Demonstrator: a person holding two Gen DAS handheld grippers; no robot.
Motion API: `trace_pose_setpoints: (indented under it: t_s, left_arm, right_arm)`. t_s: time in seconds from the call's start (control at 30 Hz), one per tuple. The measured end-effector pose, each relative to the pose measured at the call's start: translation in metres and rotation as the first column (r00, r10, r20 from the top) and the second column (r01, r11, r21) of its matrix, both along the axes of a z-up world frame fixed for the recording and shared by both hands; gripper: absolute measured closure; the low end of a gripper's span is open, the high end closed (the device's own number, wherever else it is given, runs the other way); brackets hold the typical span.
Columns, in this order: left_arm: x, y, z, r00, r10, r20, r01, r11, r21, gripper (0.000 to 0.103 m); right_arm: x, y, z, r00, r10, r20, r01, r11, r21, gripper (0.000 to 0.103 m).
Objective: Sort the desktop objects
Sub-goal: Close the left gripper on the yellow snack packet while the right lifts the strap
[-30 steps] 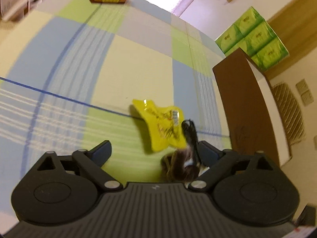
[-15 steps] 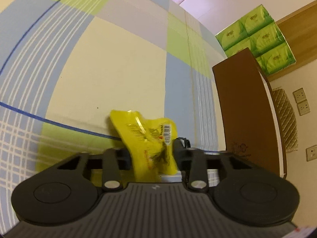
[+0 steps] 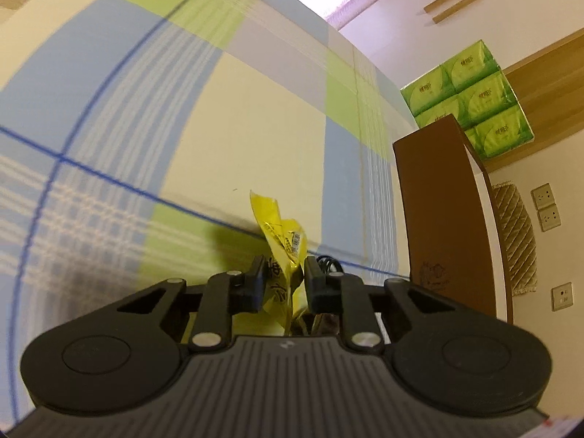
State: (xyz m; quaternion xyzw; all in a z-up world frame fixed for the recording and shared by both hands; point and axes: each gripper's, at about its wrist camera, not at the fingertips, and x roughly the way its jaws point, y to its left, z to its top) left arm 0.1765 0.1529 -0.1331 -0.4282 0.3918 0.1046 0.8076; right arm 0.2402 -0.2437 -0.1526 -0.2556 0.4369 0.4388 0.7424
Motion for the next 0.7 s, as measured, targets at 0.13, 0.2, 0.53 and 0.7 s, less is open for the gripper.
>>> trace_pose_setpoints:
  t_s: [0.13,0.2,0.53,0.7]
  left_arm:
    - [-0.024,0.0,0.0,1.0,0.02,-0.013,-0.02,1.0,0.004,0.086]
    - [-0.034,0.001,-0.002,0.999,0.04,-0.019,-0.04,0.999,-0.011,0.086]
    - [-0.055,-0.005,0.007,0.998,0.055,-0.005,-0.055,0.998,-0.011,0.086]
    - [-0.065,-0.012,0.017,0.999,0.049,0.011,-0.049,0.999,-0.01,0.086]
  right_arm:
    - [-0.003,0.003,-0.002,0.999,0.029,0.038,-0.029,1.0,0.0,0.058]
    - [0.0,0.005,-0.002,1.0,0.013,0.023,-0.013,1.0,0.01,0.059]
    - [-0.011,-0.003,0.005,1.0,0.019,0.012,-0.019,1.0,0.01,0.064]
    - [-0.014,-0.013,0.013,1.0,-0.012,-0.006,0.013,0.999,0.037,0.064]
